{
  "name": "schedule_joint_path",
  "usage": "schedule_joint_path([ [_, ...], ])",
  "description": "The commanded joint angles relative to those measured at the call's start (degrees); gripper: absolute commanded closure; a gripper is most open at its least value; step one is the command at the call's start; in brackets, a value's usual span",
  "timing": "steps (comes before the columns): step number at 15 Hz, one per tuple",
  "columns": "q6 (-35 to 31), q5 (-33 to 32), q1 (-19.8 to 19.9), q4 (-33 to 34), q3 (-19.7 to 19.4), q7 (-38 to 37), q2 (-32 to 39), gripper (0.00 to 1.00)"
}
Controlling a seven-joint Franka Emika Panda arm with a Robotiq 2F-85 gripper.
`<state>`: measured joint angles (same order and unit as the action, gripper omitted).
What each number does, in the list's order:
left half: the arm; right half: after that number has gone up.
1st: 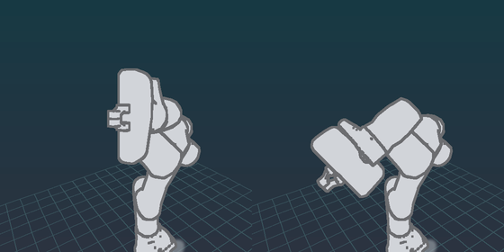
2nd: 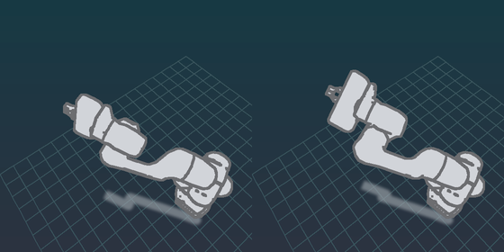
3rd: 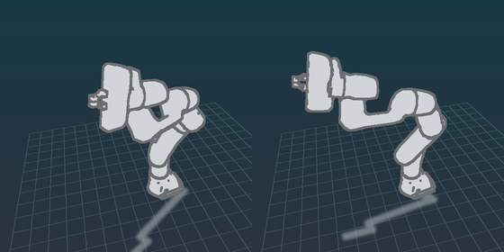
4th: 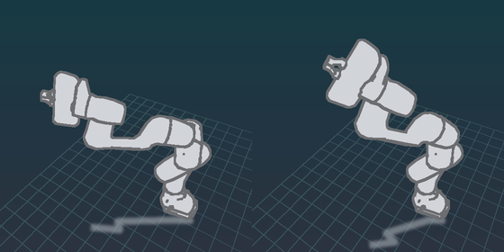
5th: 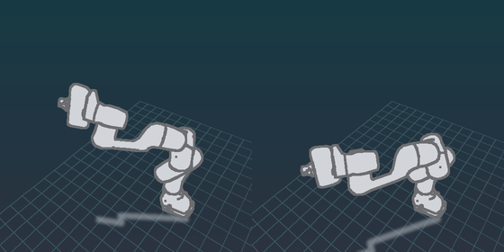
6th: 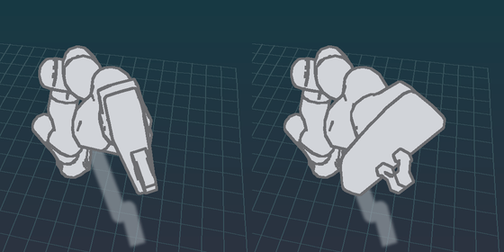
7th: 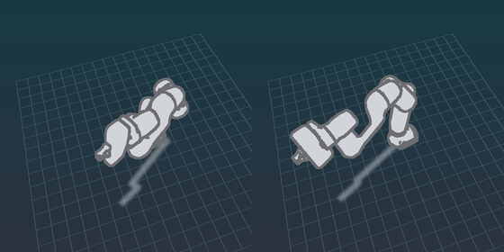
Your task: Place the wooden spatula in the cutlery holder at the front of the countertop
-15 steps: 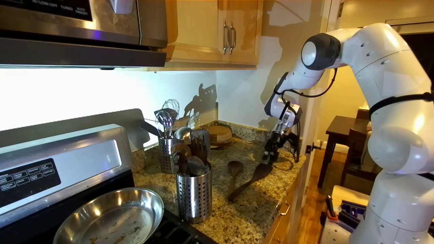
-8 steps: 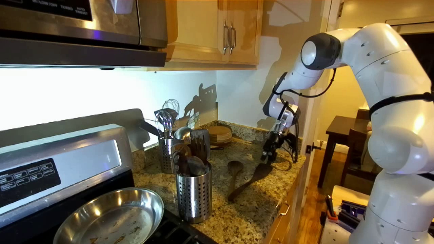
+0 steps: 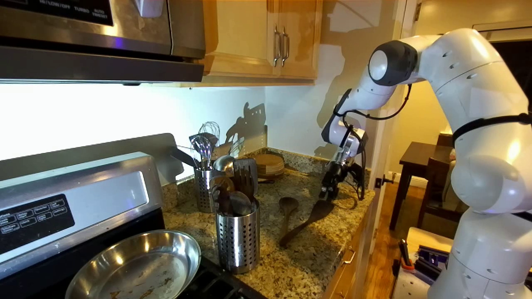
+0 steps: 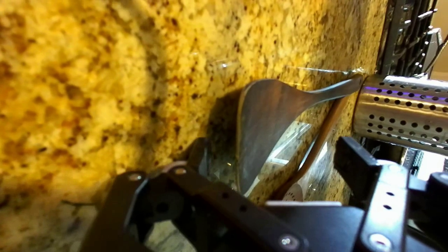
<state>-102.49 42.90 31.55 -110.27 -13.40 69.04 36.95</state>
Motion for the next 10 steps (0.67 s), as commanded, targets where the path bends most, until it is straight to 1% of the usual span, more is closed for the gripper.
schedule_joint_path([
  [1, 0.60, -0.62, 0.19, -0.35, 0.35, -1.13, 0.58, 0.38],
  [3, 0.67, -0.60, 0.25, -0.40, 0.40, -1.12, 0.92, 0.52],
  [6, 0.74, -0.62, 0.26, -0.40, 0.40, -1.21, 1.39, 0.68],
  [8, 0.60, -0.61, 0.21, -0.57, 0.41, -1.19, 1.49, 0.84],
  [9, 0.60, -0.60, 0.21, -0.59, 0.42, -1.18, 1.54, 0.90],
  [10, 0.57, -0.61, 0.19, -0.64, 0.42, -1.21, 1.55, 0.92],
])
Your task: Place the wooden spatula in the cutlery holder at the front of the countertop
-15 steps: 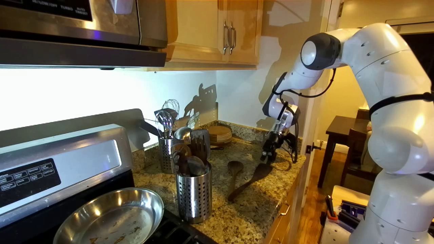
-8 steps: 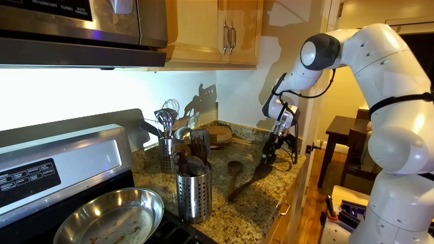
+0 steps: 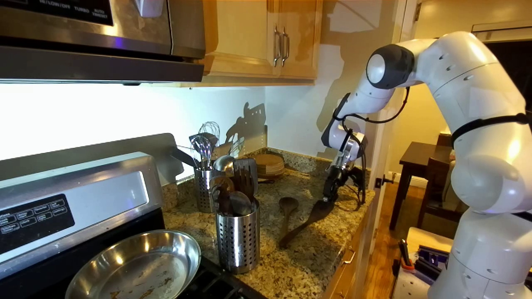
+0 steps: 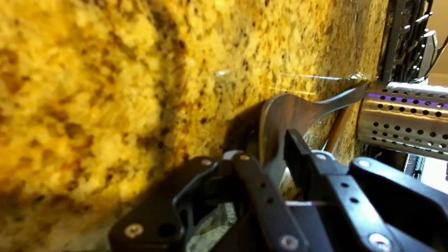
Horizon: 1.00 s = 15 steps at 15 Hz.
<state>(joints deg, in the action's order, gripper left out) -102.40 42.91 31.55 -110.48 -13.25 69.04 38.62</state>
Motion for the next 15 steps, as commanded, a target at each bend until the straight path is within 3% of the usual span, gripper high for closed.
schedule_joint_path([
  [1, 0.46, -0.60, 0.17, -0.51, 0.25, -1.29, -0.16, 0.93],
  [15, 8.20, 0.99, 2.51, -2.88, -0.61, -0.27, -4.20, 0.92],
])
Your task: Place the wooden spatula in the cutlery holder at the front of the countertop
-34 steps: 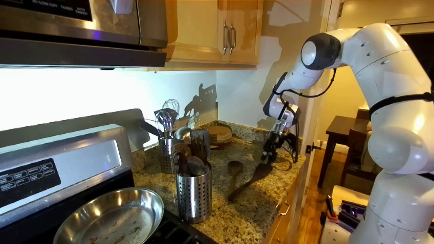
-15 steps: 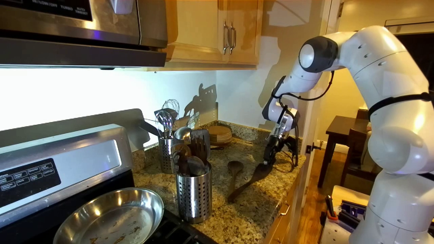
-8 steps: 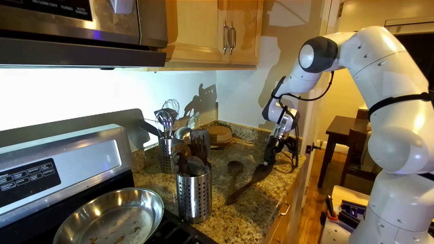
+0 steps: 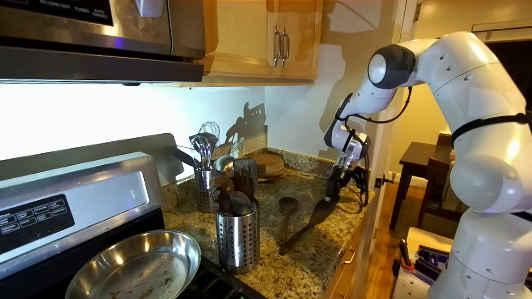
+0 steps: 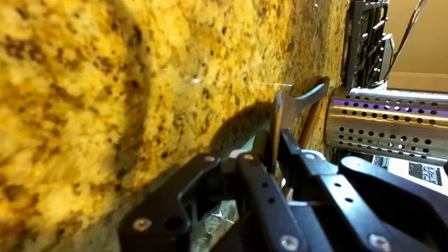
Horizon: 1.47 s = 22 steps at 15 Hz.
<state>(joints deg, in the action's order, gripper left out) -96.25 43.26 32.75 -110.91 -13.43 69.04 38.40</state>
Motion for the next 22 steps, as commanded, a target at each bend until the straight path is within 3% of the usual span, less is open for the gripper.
schedule_joint_path([
  [1, 2.59, 0.60, 1.52, -2.56, -0.66, -0.34, -4.66, 0.92],
  [13, 9.14, 1.29, 3.06, -2.11, -2.58, -0.57, -13.66, 0.92],
  [22, 8.22, 0.49, 1.19, -3.64, -4.04, -0.56, -25.59, 0.92],
])
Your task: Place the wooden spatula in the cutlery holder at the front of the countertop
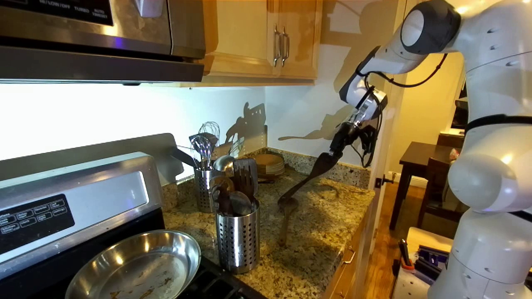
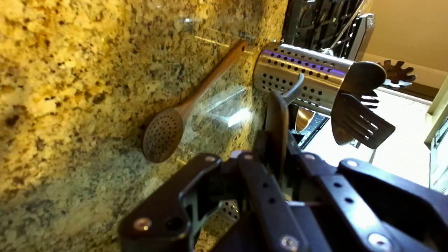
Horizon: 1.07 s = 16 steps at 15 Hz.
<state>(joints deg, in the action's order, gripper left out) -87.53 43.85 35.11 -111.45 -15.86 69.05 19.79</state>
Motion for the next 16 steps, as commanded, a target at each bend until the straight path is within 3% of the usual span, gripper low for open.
schedule_joint_path([
  [1, -0.81, -0.20, -1.49, -3.20, -1.83, -0.64, -8.40, 0.92],
  [7, -5.58, -4.27, -5.74, -4.56, -2.25, -2.46, -17.69, 0.92],
  [16, -19.98, -18.86, -14.53, -10.19, -1.01, -7.28, -28.55, 0.93],
])
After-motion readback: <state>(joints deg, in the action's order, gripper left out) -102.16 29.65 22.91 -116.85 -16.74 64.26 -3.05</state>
